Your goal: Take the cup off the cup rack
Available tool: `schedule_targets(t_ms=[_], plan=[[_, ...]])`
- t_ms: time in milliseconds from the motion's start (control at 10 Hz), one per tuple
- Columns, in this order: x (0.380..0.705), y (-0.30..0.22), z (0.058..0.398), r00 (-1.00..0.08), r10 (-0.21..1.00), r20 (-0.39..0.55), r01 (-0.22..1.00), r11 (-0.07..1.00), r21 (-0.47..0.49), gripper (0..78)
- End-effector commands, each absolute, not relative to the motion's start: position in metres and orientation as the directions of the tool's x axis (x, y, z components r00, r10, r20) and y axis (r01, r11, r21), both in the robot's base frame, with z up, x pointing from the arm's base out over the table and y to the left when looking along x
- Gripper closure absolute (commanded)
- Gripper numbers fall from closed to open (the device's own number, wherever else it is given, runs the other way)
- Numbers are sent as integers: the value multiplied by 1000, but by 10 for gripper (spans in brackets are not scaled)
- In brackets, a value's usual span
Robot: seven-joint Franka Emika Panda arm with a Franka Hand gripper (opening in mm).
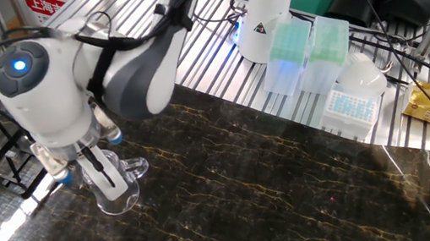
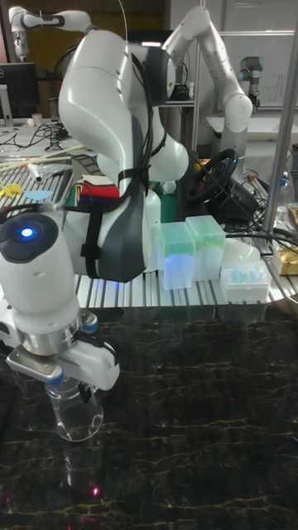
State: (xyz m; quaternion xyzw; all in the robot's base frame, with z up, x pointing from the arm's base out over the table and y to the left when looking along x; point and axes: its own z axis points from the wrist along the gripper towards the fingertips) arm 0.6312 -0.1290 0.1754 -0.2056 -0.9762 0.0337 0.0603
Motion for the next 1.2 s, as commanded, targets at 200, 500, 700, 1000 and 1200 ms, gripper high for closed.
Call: schedule_targets(t_ms=[200, 500, 700, 1000, 1200], plan=[[633, -129, 169, -907, 419, 52, 412, 905, -101, 763], [631, -128, 168, -904, 425, 41, 420, 902, -98, 763], [630, -127, 165, -904, 425, 35, 421, 902, -95, 763], [630, -127, 164, -905, 424, 35, 419, 903, -92, 763], [630, -127, 164, -905, 424, 29, 420, 903, -91, 763]])
